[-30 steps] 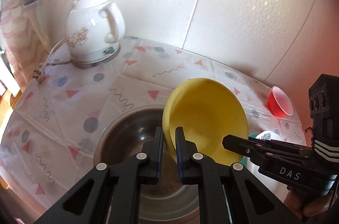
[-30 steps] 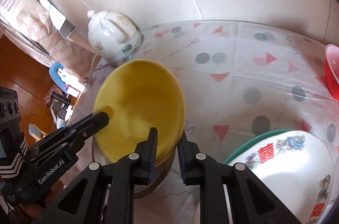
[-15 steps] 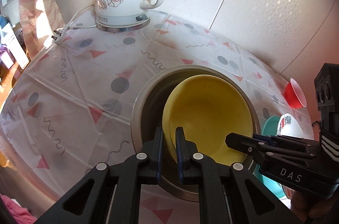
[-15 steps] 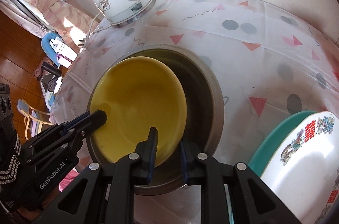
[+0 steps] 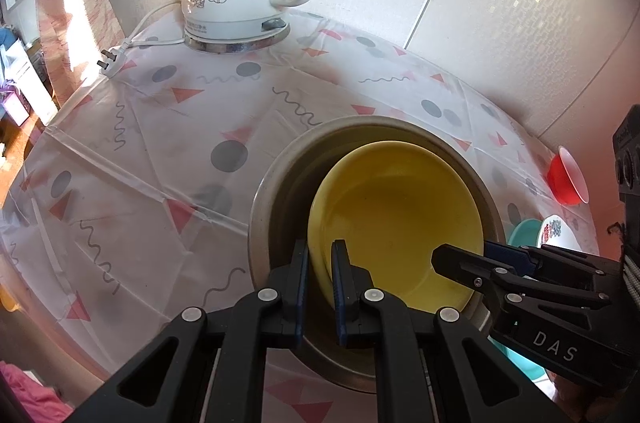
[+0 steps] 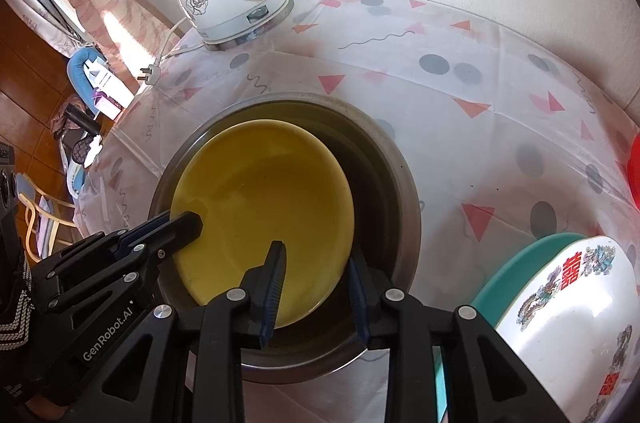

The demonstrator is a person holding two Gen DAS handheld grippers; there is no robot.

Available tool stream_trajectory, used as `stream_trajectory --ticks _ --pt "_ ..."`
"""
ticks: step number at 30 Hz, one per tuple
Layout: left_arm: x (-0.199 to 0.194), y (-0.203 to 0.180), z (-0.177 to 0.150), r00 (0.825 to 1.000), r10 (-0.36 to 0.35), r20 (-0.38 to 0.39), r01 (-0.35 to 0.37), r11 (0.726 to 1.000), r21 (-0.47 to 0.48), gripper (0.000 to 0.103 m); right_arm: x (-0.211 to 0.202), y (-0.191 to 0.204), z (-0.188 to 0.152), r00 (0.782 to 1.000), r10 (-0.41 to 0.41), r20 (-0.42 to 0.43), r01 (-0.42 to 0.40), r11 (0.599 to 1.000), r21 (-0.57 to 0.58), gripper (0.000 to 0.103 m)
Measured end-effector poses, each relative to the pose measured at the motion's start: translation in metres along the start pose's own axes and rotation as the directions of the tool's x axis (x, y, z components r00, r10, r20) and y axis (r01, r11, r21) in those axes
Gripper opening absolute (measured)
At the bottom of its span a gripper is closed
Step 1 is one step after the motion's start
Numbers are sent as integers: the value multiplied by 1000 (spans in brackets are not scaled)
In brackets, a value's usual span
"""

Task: Organize plates and bowls
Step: 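Lift the yellow bowl with both tools and lower it into the steel bowl, then open both tools and withdraw from the yellow bowl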

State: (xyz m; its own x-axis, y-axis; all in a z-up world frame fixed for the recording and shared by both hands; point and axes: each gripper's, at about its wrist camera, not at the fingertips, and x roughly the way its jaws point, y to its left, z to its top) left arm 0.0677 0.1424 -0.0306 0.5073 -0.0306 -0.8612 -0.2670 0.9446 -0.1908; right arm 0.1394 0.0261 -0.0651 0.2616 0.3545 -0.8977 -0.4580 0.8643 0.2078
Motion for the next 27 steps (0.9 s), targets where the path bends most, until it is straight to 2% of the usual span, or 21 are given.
stream_trajectory --ticks 4,10,23,27 --pt "0 -2 -1 1000 8 3 -8 1000 7 11 -1 -1 -1 1000 1 8 -1 1000 -4 31" --pt "-1 -3 0 1000 29 6 -29 1000 9 12 -4 2 -2 999 -39 35 40 999 -27 35" --pt "0 -6 -1 998 68 18 -68 998 16 12 -10 -4 -7 999 -9 54 10 1000 -13 35" --pt "-9 -6 0 995 90 51 -91 996 20 12 -15 -6 -9 997 14 72 -14 1000 -3 35"
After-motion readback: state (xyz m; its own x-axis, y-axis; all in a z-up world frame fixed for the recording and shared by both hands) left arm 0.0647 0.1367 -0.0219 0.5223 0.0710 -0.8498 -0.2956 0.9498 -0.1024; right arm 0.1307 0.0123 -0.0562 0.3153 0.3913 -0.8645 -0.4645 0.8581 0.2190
